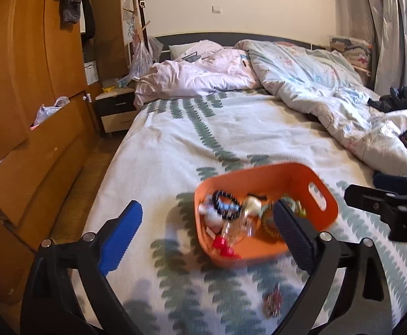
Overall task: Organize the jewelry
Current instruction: 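Withdraw both open tools up and away from the basket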
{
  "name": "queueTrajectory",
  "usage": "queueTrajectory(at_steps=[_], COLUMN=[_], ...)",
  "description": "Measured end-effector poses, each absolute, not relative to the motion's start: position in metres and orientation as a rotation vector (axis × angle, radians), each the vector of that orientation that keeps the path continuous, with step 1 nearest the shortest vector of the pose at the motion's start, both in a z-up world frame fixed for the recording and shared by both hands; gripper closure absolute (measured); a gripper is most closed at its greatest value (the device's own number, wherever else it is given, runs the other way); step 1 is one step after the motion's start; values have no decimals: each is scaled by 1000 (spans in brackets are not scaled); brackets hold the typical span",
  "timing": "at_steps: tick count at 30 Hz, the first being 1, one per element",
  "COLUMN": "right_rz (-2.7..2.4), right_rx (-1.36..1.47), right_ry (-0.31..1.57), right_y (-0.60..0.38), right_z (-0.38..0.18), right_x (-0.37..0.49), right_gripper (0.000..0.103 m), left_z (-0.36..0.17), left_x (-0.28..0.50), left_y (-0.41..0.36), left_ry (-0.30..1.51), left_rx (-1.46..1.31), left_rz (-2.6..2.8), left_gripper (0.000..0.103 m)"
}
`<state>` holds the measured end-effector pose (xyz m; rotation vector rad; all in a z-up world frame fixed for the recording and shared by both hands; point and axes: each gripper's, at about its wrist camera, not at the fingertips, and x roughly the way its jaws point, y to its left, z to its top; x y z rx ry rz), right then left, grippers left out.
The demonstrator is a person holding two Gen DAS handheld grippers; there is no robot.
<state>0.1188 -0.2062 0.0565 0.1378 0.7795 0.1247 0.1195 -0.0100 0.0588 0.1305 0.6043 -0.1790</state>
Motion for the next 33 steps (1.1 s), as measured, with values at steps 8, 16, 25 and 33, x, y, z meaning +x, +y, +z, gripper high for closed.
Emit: queueTrajectory(at_steps=[8, 16, 25, 33], right_rz=[95, 60, 63, 90], right_rx=[216, 240, 240, 235], right_ry=[870, 908, 879, 847], right_y=[-208, -202, -195, -198], right_z=[35, 6, 7, 24], right_x=[61, 21, 11, 36], right_gripper=[9, 9, 9, 9], left_z=[38, 17, 22, 22], left_x=[80, 49, 42, 60], left_y=[-9, 0, 2, 7], left_ry=[723, 774, 747, 757], left_rx=[157, 141, 137, 113], left_rz=[-126, -104, -111, -122], left_gripper=[8, 8, 8, 8])
